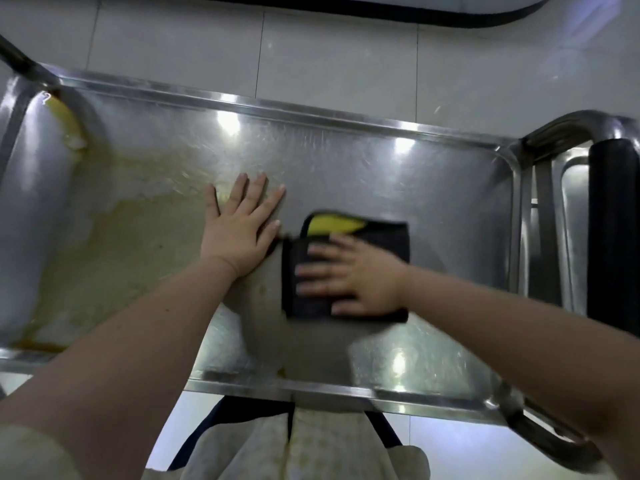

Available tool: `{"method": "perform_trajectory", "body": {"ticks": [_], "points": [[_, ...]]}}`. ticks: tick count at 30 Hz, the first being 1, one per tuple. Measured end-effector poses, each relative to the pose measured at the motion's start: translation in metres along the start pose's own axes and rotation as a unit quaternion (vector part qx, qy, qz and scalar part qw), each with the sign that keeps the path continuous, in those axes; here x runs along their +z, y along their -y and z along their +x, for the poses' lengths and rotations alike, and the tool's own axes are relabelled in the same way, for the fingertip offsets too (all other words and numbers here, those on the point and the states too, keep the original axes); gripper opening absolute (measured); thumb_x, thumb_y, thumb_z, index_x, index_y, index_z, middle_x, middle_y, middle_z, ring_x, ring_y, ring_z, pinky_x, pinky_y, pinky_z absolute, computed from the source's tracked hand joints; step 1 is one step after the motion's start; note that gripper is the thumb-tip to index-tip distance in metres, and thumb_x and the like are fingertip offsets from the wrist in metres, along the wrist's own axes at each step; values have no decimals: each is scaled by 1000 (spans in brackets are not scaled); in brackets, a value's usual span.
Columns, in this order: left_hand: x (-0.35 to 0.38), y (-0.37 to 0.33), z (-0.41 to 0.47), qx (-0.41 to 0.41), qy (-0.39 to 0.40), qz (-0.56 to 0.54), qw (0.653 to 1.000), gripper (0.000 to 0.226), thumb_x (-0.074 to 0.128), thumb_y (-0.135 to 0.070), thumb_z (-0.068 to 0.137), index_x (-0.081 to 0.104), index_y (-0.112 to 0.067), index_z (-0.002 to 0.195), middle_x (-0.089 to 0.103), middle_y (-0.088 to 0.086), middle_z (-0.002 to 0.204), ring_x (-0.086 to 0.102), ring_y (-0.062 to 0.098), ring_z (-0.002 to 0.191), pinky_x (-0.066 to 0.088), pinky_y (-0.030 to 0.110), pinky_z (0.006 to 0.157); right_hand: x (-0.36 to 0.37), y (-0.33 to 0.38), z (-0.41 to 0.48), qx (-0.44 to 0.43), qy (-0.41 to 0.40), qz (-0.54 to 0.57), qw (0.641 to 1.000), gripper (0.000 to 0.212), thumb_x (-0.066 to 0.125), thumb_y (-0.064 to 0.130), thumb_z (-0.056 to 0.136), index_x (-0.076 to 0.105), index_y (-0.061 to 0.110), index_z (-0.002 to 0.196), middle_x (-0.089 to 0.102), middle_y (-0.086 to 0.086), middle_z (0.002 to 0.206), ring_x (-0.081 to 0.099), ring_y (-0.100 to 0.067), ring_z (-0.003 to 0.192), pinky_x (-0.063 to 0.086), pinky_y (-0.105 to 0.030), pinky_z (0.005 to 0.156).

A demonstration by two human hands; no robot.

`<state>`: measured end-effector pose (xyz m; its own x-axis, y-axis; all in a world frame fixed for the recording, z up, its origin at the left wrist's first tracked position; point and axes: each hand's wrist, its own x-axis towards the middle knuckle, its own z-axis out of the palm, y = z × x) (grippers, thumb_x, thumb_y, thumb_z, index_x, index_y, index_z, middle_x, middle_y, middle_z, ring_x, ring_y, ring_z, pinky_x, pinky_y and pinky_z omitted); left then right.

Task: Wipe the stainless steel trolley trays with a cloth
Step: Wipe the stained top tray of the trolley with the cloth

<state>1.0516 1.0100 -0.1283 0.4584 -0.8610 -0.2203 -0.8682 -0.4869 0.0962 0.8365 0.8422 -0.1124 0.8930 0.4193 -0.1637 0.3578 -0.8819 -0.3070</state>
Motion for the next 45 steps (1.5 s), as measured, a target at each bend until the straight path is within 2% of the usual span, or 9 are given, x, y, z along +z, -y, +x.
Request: {"method": "perform_trajectory", "body": {"ticks": [4,7,11,16,19,23,29,39,45], "points": [[2,1,1,1,-6,0,1000,57,10,-57,97,-1,-47,152,-2,-9,163,-4,20,150,-9,61,114,-39,-106,11,331,-44,-33,942,64,25,61,94,17,38,153,15,5,162,6,-32,150,-2,-54,117],[2,1,1,3,-10,-5,1000,57,12,-58,97,-2,-49,151,-3,-10,163,-4,19,150,-11,59,114,-34,-111,17,449,-59,-35,891,64,11,64,93,7,42,153,4,10,163,-8,-32,149,-12,-60,113],[0,0,0,-2,-12,-10,1000,57,14,-58,96,-2,-50,150,-3,-11,163,-3,18,150,-9,60,115,-8,-34,13,367,-67,-57,926,61,20,60,96,17,39,153,14,8,162,2,-39,148,2,-67,113],[0,-1,1,-7,-13,-11,1000,57,15,-57,96,-1,-50,151,-2,-11,163,-2,19,150,-6,61,114,49,118,-32,110,-42,-31,993,57,35,53,99,25,37,152,21,10,161,8,-35,149,7,-65,114],[1,0,1,-4,-19,-8,1000,58,15,-57,96,-1,-49,151,-1,-10,163,-1,20,150,-6,61,114,46,107,-42,20,-13,-8,1000,56,41,53,98,31,37,150,25,12,159,11,-26,150,9,-57,117],[3,2,0,-2,-21,-2,1000,57,15,-57,97,-1,-48,152,-1,-9,163,-1,20,150,-4,61,114,7,-1,-25,214,-67,-21,974,58,34,57,95,33,36,149,30,6,157,18,-30,148,8,-54,118],[1,1,0,-6,-20,-8,1000,58,16,-58,96,1,-49,151,1,-11,163,0,19,150,-3,60,116,-24,-96,-1,581,-92,9,809,62,13,60,97,4,39,154,1,10,164,-4,-28,150,-9,-57,116],[-1,-1,0,-13,-20,-11,1000,58,15,-60,95,1,-50,151,0,-12,163,-1,20,150,-10,56,115,68,164,-68,514,-95,16,852,59,30,51,100,21,30,155,16,1,163,11,-35,149,14,-68,112],[1,0,0,-4,-24,-3,1000,59,14,-59,96,1,-48,152,1,-10,163,-1,21,150,-8,58,114,31,73,-39,537,-98,3,838,58,29,53,99,22,35,154,19,4,162,13,-35,148,10,-63,115]]}}
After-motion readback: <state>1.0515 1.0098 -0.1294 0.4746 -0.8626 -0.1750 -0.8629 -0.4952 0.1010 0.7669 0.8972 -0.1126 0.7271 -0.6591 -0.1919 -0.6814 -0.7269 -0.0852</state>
